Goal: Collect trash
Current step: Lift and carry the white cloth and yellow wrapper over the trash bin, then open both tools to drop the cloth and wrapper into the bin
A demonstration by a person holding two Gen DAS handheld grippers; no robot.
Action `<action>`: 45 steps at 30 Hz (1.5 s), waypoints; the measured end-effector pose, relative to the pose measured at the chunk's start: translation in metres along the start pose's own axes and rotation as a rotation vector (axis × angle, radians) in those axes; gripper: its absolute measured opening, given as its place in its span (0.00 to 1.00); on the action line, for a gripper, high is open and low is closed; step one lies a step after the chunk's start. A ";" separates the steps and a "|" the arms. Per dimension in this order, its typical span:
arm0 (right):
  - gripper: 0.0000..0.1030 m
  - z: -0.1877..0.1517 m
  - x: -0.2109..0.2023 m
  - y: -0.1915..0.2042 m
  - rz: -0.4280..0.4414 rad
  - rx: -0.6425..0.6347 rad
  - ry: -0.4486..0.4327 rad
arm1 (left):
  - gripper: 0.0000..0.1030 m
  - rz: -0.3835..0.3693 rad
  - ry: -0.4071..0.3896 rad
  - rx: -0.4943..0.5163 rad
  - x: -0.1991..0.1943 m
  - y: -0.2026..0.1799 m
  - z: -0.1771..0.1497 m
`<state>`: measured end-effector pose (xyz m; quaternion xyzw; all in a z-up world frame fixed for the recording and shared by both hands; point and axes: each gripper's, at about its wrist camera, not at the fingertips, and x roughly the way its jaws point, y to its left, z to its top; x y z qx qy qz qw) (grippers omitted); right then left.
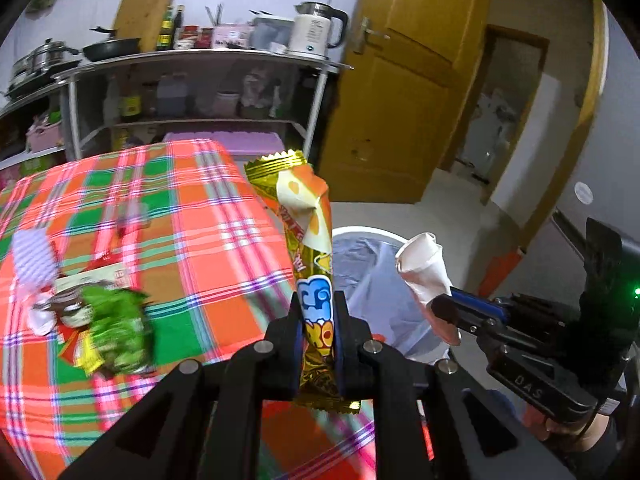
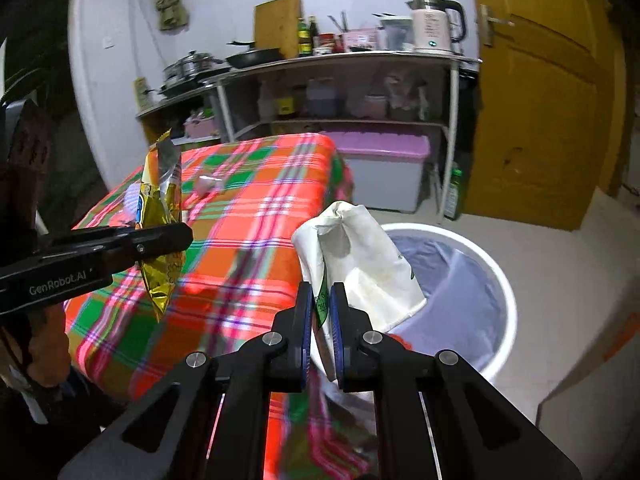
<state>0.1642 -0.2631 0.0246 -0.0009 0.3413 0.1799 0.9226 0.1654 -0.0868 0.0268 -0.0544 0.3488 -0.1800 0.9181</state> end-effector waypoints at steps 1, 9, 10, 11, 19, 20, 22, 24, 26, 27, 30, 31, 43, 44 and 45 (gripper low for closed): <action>0.09 -0.001 0.000 -0.006 -0.007 0.012 0.003 | 0.13 -0.006 0.005 0.008 0.004 -0.004 0.001; 0.09 -0.014 0.011 -0.041 -0.026 0.089 0.049 | 0.13 -0.051 0.074 0.057 0.046 -0.034 0.004; 0.09 -0.016 0.013 -0.044 -0.026 0.096 0.056 | 0.13 -0.054 0.084 0.061 0.051 -0.036 0.004; 0.09 -0.017 0.015 -0.047 -0.026 0.102 0.062 | 0.13 -0.058 0.092 0.064 0.056 -0.039 0.003; 0.09 -0.024 0.038 -0.075 -0.025 0.152 0.120 | 0.13 -0.074 0.147 0.065 0.088 -0.049 0.003; 0.09 -0.024 0.041 -0.076 -0.026 0.156 0.126 | 0.13 -0.078 0.154 0.063 0.091 -0.050 0.003; 0.10 -0.025 0.044 -0.079 -0.025 0.162 0.136 | 0.13 -0.082 0.166 0.055 0.098 -0.051 0.004; 0.11 -0.026 0.047 -0.082 -0.027 0.165 0.143 | 0.14 -0.084 0.179 0.046 0.105 -0.053 0.004; 0.11 -0.026 0.049 -0.083 -0.022 0.170 0.149 | 0.18 -0.083 0.192 0.039 0.111 -0.053 0.003; 0.11 -0.026 0.050 -0.082 -0.021 0.172 0.151 | 0.23 -0.083 0.196 0.035 0.114 -0.052 0.002; 0.15 -0.026 0.048 -0.083 -0.023 0.175 0.150 | 0.34 -0.084 0.205 0.023 0.116 -0.050 -0.001; 0.15 -0.026 0.048 -0.084 -0.024 0.177 0.147 | 0.36 -0.085 0.207 0.019 0.116 -0.050 -0.001; 0.17 -0.020 0.020 -0.080 -0.053 0.200 0.074 | 0.43 -0.057 0.145 -0.004 0.086 -0.038 0.000; 0.17 -0.019 0.017 -0.078 -0.052 0.199 0.066 | 0.44 -0.049 0.132 -0.005 0.080 -0.036 0.000; 0.17 -0.016 0.013 -0.075 -0.049 0.196 0.054 | 0.44 -0.037 0.119 -0.007 0.075 -0.034 0.000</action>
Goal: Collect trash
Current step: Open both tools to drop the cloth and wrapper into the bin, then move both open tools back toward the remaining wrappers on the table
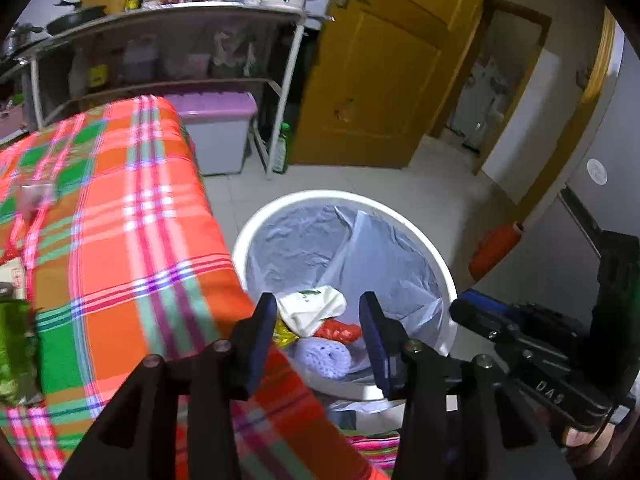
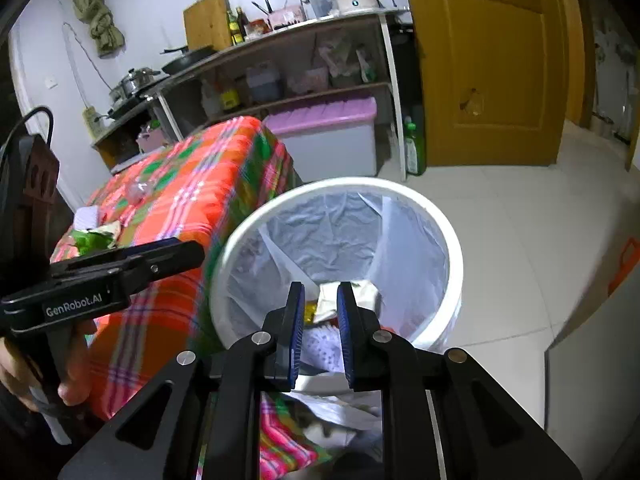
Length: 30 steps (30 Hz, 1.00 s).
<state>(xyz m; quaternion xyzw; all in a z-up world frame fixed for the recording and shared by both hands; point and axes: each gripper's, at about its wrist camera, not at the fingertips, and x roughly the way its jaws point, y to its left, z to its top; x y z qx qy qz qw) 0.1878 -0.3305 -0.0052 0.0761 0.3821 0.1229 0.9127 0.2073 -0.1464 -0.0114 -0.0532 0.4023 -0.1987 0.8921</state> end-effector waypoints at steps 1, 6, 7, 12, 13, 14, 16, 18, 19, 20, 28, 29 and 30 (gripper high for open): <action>0.17 0.000 -0.004 0.003 0.003 -0.001 -0.009 | 0.45 0.009 -0.012 -0.003 -0.005 0.002 -0.001; 0.17 0.002 -0.019 0.021 0.035 -0.014 -0.046 | 0.45 0.056 -0.082 -0.015 -0.033 0.012 -0.008; 0.17 0.002 -0.020 0.025 0.043 -0.016 -0.049 | 0.45 0.064 -0.092 -0.015 -0.038 0.014 -0.010; 0.19 0.000 -0.026 0.044 0.105 -0.018 -0.066 | 0.45 0.089 -0.114 -0.026 -0.060 0.027 -0.020; 0.20 0.000 -0.026 0.048 0.115 -0.019 -0.064 | 0.45 0.104 -0.119 -0.029 -0.064 0.030 -0.022; 0.23 0.000 -0.026 0.052 0.122 -0.022 -0.061 | 0.45 0.115 -0.126 -0.032 -0.068 0.032 -0.024; 0.26 -0.001 -0.025 0.061 0.135 -0.032 -0.055 | 0.45 0.128 -0.136 -0.047 -0.076 0.040 -0.028; 0.30 -0.002 -0.025 0.070 0.149 -0.044 -0.046 | 0.45 0.137 -0.147 -0.055 -0.084 0.046 -0.033; 0.30 -0.002 -0.024 0.074 0.155 -0.049 -0.043 | 0.45 0.138 -0.150 -0.057 -0.086 0.049 -0.034; 0.31 -0.002 -0.024 0.077 0.161 -0.054 -0.041 | 0.45 0.142 -0.155 -0.061 -0.090 0.053 -0.037; 0.42 -0.005 -0.018 0.111 0.203 -0.107 -0.021 | 0.45 0.201 -0.178 -0.111 -0.117 0.086 -0.061; 0.42 -0.005 -0.017 0.114 0.210 -0.111 -0.016 | 0.45 0.211 -0.179 -0.121 -0.119 0.092 -0.063; 0.42 -0.005 -0.015 0.119 0.221 -0.115 -0.009 | 0.45 0.218 -0.180 -0.131 -0.122 0.096 -0.065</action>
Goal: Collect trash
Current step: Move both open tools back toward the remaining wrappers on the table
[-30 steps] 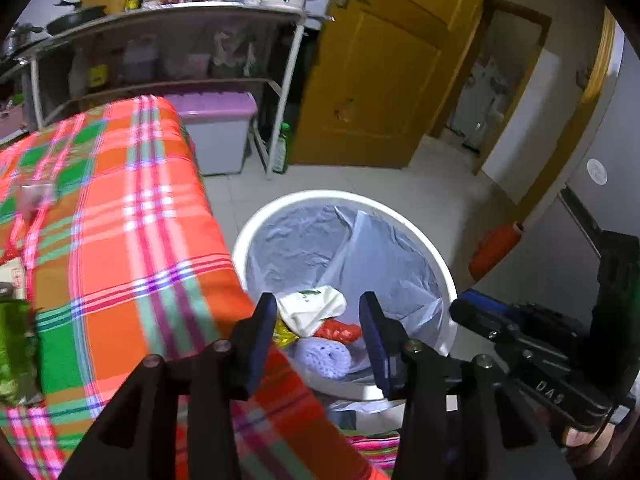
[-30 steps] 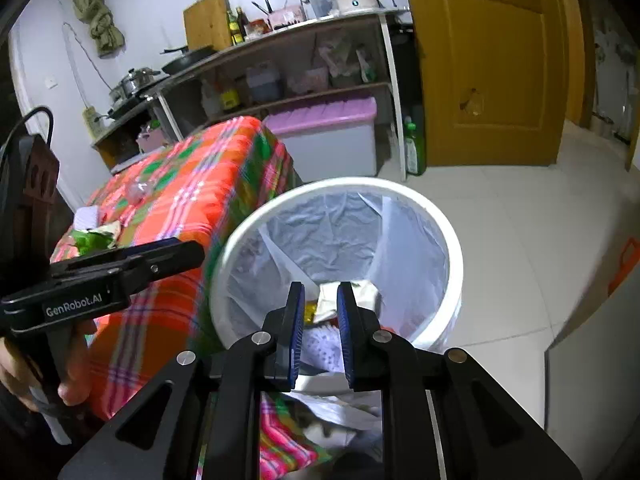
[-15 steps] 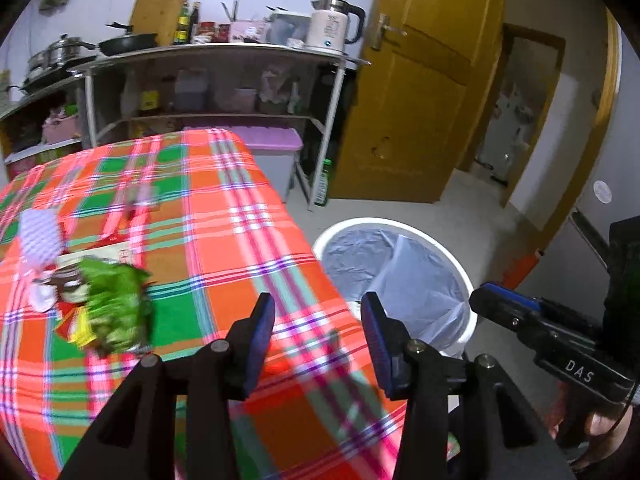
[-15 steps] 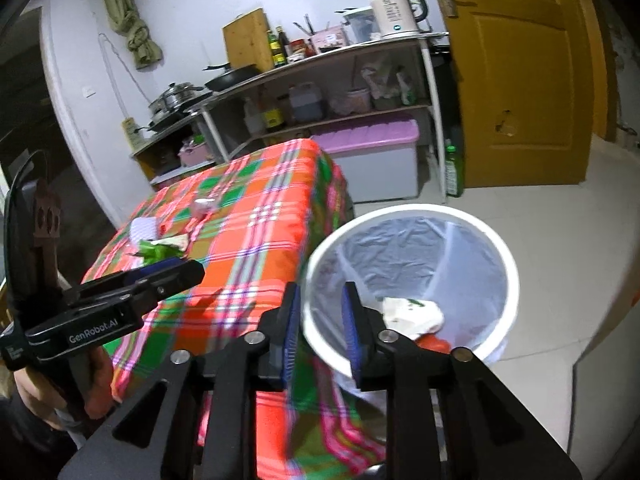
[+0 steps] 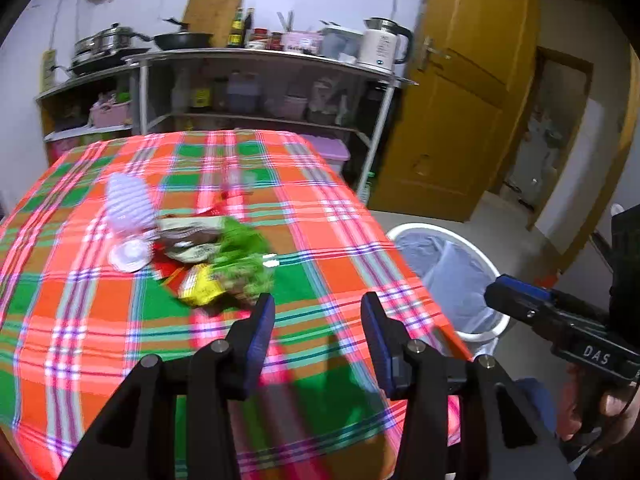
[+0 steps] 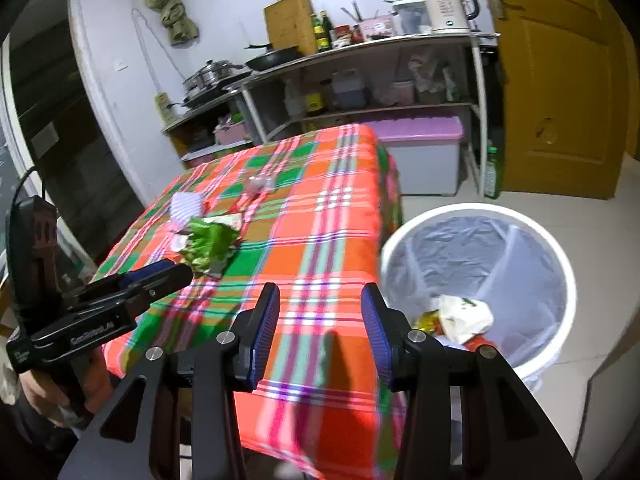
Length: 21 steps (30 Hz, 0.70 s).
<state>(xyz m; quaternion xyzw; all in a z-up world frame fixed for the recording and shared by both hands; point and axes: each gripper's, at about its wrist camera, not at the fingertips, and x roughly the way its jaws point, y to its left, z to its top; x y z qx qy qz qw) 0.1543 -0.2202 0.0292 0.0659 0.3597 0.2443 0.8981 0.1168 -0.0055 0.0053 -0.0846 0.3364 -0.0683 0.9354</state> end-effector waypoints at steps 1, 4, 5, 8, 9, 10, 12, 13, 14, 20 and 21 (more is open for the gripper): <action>0.42 0.000 0.002 0.004 0.007 -0.003 0.003 | 0.45 0.007 -0.001 -0.009 -0.002 0.005 -0.001; 0.42 0.002 0.010 0.017 0.033 -0.021 0.016 | 0.45 0.032 -0.004 -0.035 -0.005 0.023 -0.002; 0.42 0.002 0.012 0.021 0.040 -0.027 0.020 | 0.45 0.040 -0.004 -0.044 -0.006 0.028 -0.002; 0.42 0.004 0.022 0.034 0.061 -0.041 0.036 | 0.45 0.056 -0.008 -0.061 -0.010 0.041 -0.004; 0.42 0.005 0.026 0.038 0.066 -0.045 0.041 | 0.45 0.061 -0.011 -0.067 -0.011 0.045 -0.005; 0.42 0.006 0.030 0.041 0.073 -0.047 0.048 | 0.45 0.066 -0.014 -0.072 -0.012 0.048 -0.004; 0.42 0.007 0.037 0.047 0.086 -0.048 0.058 | 0.46 0.074 -0.018 -0.079 -0.014 0.055 -0.004; 0.42 0.008 0.040 0.049 0.091 -0.048 0.062 | 0.46 0.080 -0.021 -0.082 -0.015 0.058 -0.004; 0.42 0.008 0.043 0.052 0.097 -0.048 0.065 | 0.46 0.084 -0.022 -0.084 -0.015 0.061 -0.005; 0.42 0.016 0.063 0.063 0.116 -0.046 0.091 | 0.46 0.098 -0.029 -0.104 -0.017 0.078 -0.005; 0.42 0.017 0.067 0.065 0.118 -0.043 0.097 | 0.46 0.098 -0.029 -0.107 -0.017 0.081 -0.005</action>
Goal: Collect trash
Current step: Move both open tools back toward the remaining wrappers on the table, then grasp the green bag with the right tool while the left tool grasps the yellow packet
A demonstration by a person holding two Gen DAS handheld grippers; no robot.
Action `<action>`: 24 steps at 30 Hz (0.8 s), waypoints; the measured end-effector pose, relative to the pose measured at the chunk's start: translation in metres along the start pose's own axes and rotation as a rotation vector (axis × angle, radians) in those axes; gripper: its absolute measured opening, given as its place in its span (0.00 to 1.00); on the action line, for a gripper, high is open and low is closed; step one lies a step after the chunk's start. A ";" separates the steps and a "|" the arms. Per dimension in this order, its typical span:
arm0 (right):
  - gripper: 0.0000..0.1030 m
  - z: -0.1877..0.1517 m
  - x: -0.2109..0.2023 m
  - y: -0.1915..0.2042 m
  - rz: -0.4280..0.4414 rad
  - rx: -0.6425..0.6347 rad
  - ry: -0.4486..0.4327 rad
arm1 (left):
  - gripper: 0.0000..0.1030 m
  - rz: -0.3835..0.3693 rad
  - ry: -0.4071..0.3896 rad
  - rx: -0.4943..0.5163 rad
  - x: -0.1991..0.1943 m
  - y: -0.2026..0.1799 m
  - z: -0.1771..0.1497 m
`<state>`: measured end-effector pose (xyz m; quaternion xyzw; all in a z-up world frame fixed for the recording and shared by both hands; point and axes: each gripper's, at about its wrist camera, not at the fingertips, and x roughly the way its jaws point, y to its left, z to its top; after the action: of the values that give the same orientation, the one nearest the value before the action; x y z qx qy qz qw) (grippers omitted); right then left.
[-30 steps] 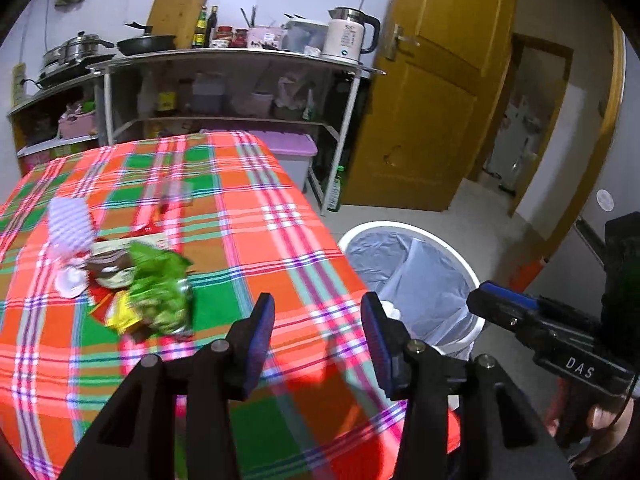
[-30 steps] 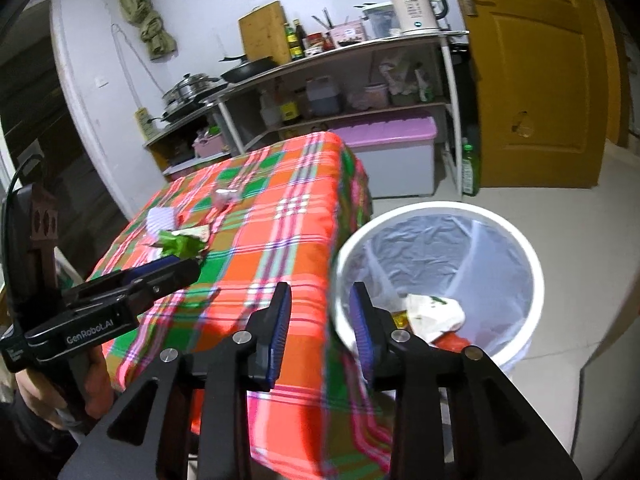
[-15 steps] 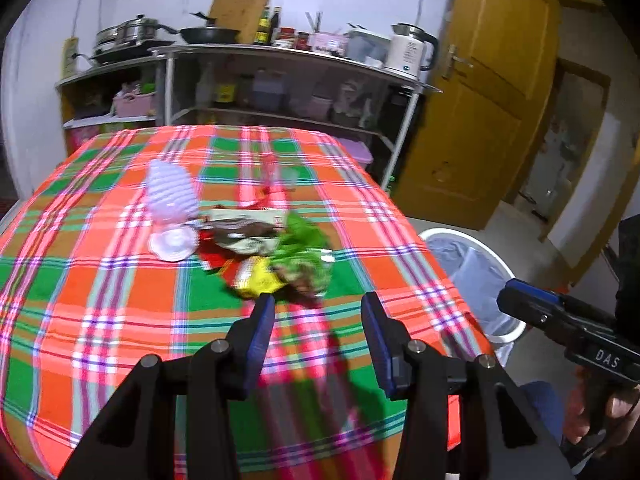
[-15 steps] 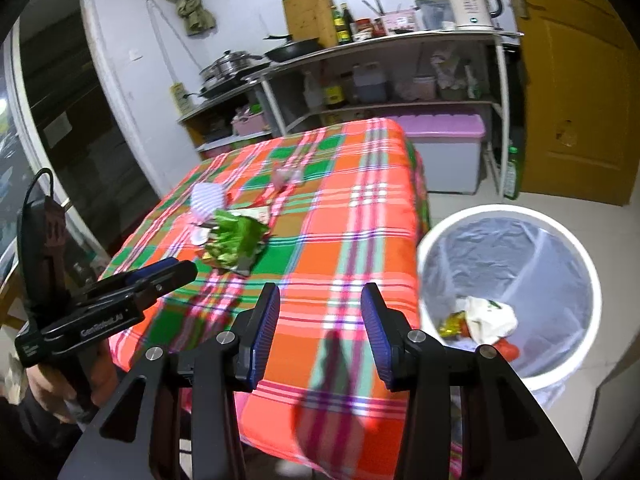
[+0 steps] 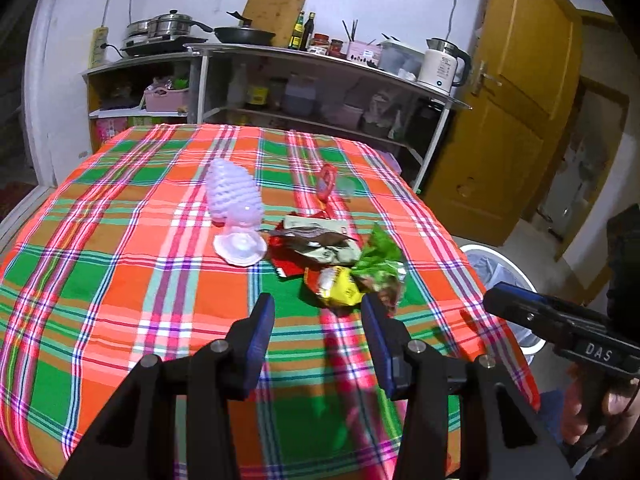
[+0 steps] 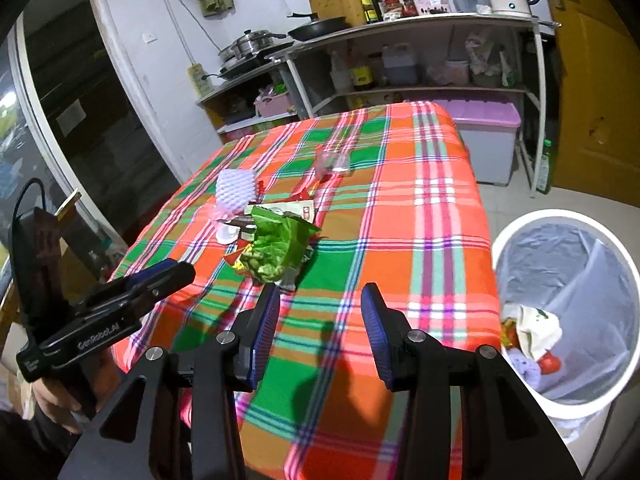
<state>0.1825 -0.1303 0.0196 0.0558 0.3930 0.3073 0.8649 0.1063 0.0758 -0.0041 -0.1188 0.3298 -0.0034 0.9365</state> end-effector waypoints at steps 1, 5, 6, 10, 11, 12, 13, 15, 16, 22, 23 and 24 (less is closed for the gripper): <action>0.42 0.002 0.005 0.000 0.003 0.006 0.007 | 0.46 -0.001 0.000 -0.004 0.000 0.003 0.000; 0.42 0.011 0.023 0.001 0.020 0.036 0.037 | 0.46 -0.002 0.004 -0.016 0.003 0.012 0.002; 0.42 0.014 0.029 0.001 0.027 0.043 0.042 | 0.46 -0.002 0.005 -0.019 0.005 0.015 0.003; 0.42 0.023 0.050 0.002 0.055 0.065 0.070 | 0.46 -0.007 0.013 -0.037 0.010 0.023 0.006; 0.42 0.024 0.054 0.003 0.058 0.066 0.076 | 0.46 -0.008 0.016 -0.042 0.011 0.026 0.007; 0.42 0.026 0.061 0.004 0.063 0.066 0.085 | 0.46 -0.008 0.016 -0.045 0.012 0.027 0.007; 0.42 0.027 0.066 0.006 0.068 0.065 0.092 | 0.46 -0.009 0.017 -0.048 0.013 0.029 0.008; 0.42 0.029 0.076 0.006 0.080 0.071 0.107 | 0.46 -0.011 0.018 -0.054 0.014 0.031 0.010; 0.42 0.030 0.081 0.006 0.085 0.076 0.115 | 0.46 -0.012 0.019 -0.057 0.015 0.032 0.010; 0.16 0.030 0.096 0.008 0.118 0.079 0.138 | 0.45 -0.021 0.025 -0.062 0.020 0.035 0.012; 0.13 0.031 0.096 0.010 0.117 0.069 0.138 | 0.45 -0.026 0.028 -0.064 0.021 0.036 0.012; 0.12 0.031 0.095 0.011 0.113 0.059 0.137 | 0.45 -0.031 0.031 -0.066 0.022 0.036 0.012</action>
<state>0.2467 -0.0620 -0.0172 0.0824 0.4564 0.3471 0.8151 0.1287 0.1113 -0.0165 -0.1544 0.3422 -0.0087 0.9268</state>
